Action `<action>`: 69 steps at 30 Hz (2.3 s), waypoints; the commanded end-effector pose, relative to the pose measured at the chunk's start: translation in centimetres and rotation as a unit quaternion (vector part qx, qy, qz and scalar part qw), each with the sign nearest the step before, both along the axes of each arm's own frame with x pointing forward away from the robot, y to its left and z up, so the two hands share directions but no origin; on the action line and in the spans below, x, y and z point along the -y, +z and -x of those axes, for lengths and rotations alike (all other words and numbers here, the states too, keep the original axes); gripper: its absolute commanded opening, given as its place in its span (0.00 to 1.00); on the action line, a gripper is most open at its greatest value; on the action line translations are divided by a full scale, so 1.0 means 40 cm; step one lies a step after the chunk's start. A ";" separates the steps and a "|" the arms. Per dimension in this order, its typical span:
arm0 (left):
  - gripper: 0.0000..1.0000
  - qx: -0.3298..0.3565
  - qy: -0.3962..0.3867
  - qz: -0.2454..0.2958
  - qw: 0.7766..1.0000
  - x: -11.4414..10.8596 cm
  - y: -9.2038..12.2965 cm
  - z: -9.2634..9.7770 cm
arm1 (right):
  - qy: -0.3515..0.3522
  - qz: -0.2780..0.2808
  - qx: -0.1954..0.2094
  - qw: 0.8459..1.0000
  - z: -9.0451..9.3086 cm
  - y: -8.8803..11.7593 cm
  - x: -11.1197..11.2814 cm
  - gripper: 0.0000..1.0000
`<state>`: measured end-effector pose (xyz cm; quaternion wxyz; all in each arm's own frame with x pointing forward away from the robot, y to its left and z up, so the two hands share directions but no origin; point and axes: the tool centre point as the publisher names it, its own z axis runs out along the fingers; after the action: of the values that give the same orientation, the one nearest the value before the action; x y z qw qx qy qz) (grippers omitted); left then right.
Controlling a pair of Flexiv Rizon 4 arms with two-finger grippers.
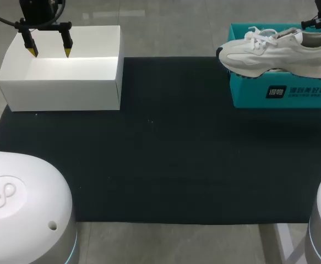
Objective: Take the shoe out of the shoebox, open the shoe tongue, remove and reinsert the insole, then place the shoe into the shoebox
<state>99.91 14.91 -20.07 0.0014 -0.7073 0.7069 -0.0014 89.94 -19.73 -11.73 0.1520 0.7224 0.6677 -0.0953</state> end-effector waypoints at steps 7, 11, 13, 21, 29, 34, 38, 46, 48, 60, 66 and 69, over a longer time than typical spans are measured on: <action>1.00 -0.001 0.000 0.000 1.000 -0.001 0.001 0.000 | 0.019 -0.006 0.008 1.000 0.119 0.037 -0.141 0.00; 1.00 -0.001 0.000 0.000 1.000 -0.001 0.001 0.000 | 0.018 -0.020 0.013 1.000 0.173 0.061 -0.203 0.00; 1.00 -0.001 0.000 0.000 1.000 -0.001 0.001 0.000 | 0.023 -0.032 0.012 0.999 0.192 0.071 -0.231 0.00; 1.00 -0.001 0.000 0.000 1.000 -0.001 0.001 0.000 | 0.067 -0.031 -0.002 0.997 0.228 0.071 -0.360 0.00; 1.00 -0.001 0.000 0.000 1.000 -0.001 0.001 0.000 | 0.072 -0.043 -0.017 0.996 0.248 0.036 -0.456 0.00; 1.00 -0.001 0.000 0.000 1.000 -0.001 0.001 0.000 | 0.055 -0.055 -0.019 0.997 0.242 0.017 -0.519 0.00; 1.00 -0.001 0.000 0.000 1.000 -0.001 0.001 0.000 | 0.052 -0.055 -0.023 0.997 0.236 0.016 -0.537 0.00; 1.00 -0.001 0.000 0.000 1.000 -0.001 0.001 0.000 | 0.052 -0.055 -0.023 0.997 0.236 0.016 -0.537 0.00; 1.00 -0.001 0.000 0.000 1.000 -0.001 0.001 0.000 | 0.052 -0.055 -0.023 0.997 0.236 0.016 -0.537 0.00; 1.00 -0.001 0.000 0.000 1.000 -0.001 0.001 0.000 | 0.061 -0.043 -0.031 0.997 0.243 -0.068 -0.564 0.00; 1.00 -0.001 0.000 0.000 1.000 -0.001 0.001 0.000 | 0.061 -0.042 -0.036 0.997 0.271 -0.171 -0.570 0.00; 1.00 -0.001 0.000 0.000 1.000 -0.001 0.001 0.000 | 0.064 -0.056 -0.033 0.996 0.279 -0.222 -0.565 0.00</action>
<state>99.91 14.91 -20.07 0.0013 -0.7073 0.7069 -0.0015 79.03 3.32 -18.47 0.1036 0.6813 0.7192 -0.0882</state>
